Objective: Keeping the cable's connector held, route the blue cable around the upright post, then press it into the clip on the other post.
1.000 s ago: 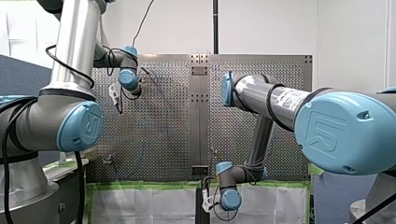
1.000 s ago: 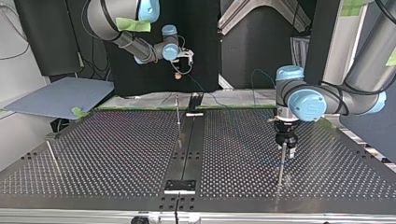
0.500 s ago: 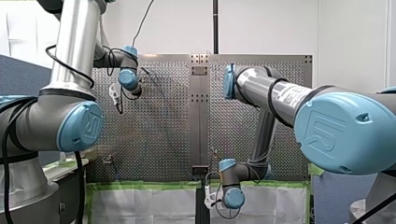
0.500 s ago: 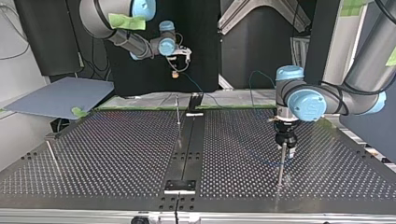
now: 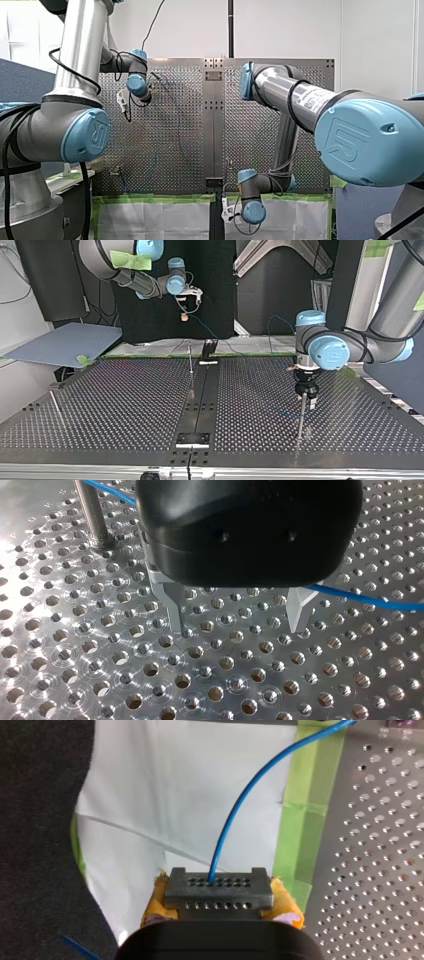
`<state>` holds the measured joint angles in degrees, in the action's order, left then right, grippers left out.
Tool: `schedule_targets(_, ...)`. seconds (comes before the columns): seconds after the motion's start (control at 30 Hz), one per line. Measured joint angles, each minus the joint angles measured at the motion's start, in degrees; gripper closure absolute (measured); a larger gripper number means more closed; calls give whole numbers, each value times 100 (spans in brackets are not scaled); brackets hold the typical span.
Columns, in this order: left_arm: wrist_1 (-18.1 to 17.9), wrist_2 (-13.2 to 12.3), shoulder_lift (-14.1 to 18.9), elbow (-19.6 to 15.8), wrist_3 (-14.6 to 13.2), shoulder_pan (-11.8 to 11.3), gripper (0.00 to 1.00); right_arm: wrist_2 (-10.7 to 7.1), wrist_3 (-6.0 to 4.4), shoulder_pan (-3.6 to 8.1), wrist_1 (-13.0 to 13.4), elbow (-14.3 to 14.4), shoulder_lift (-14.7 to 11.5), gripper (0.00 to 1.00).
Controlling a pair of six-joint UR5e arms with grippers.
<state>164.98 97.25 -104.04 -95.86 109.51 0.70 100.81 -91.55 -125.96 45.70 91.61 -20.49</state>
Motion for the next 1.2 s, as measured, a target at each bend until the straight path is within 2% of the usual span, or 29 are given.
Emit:
schedule_targets(0.13,-1,0,-1,0,-2,-11,0,21,-16,19,93,107,-145,100)
schedule_targets(0.33,-8,10,2,0,-26,-24,0,71,-125,92,361,381,-425,100)
schedule_targets(0.4,-8,13,2,0,-31,-26,0,118,-97,99,437,466,-513,100)
schedule_targets(0.53,-6,21,2,2,-68,-25,0,233,36,73,535,665,-711,100)
schedule_targets(0.63,-2,84,3,1,-103,-13,0,252,66,81,630,791,-838,100)
schedule_targets(0.8,19,212,3,0,-154,13,0,205,21,157,837,1009,-1056,100)
schedule_targets(1.03,51,249,4,0,-160,29,0,158,121,213,1179,1351,-1398,100)
schedule_targets(1.2,72,261,4,0,-158,34,0,110,276,251,1407,1455,-1628,100)
